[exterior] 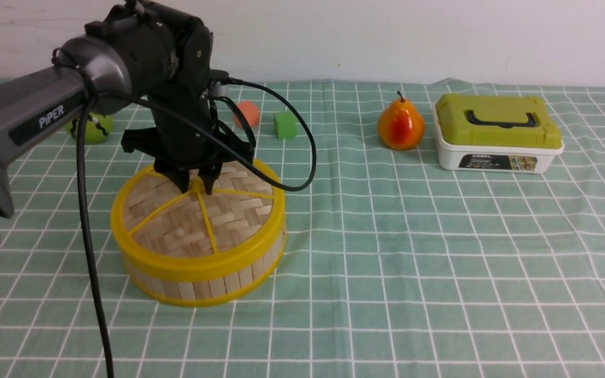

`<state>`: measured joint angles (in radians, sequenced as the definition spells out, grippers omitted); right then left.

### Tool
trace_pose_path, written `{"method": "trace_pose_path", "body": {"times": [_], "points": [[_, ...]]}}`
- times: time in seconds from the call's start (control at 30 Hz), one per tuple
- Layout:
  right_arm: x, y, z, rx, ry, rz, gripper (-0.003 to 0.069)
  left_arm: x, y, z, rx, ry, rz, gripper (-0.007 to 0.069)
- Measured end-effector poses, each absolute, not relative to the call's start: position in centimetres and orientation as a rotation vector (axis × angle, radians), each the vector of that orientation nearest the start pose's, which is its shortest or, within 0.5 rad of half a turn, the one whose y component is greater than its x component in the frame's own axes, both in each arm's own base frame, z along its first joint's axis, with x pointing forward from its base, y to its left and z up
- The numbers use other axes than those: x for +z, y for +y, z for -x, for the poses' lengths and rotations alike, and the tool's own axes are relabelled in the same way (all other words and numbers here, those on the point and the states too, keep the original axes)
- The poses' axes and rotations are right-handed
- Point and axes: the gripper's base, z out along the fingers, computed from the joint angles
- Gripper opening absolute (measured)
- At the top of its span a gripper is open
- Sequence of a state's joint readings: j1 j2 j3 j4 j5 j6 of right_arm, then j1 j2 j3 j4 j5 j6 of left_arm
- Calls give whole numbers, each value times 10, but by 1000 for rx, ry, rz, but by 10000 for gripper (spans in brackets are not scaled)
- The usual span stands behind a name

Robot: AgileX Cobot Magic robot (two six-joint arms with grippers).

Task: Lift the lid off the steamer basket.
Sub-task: Use the left arm to lift the lid of the steamer, then use the left arm to place the steamer lid on the table

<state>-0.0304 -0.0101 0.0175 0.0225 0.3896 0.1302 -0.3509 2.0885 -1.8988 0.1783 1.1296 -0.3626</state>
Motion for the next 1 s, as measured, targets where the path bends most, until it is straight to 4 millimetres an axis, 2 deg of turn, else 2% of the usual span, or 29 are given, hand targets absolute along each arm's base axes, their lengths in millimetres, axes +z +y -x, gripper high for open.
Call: {"method": "trace_pose_path", "body": {"times": [0.07,0.13,0.47,0.57,0.7,0.83,0.9,1.0], "points": [[173,-1,-52,91,1874,-165,242,261,-143,-433,64,2761,-52,180],[173,-1,-52,91,1874,-165,242,262,-143,-433,66,2756,-53,108],[173,-1,-52,91,1874,-165,242,269,-140,-432,108,2775,-50,110],[173,-1,-52,91,1874,-165,242,280,-138,-434,139,2759,-44,110],[173,-1,-52,91,1874,-165,242,310,-136,-438,147,2662,-31,110],[173,-1,-52,91,1874,-165,242,330,-133,-433,123,2619,-19,110],[173,-1,-52,91,1874,-165,242,344,-126,-428,106,2595,-7,110],[173,-1,-52,91,1874,-165,242,368,-98,-419,82,2555,60,110]]}}
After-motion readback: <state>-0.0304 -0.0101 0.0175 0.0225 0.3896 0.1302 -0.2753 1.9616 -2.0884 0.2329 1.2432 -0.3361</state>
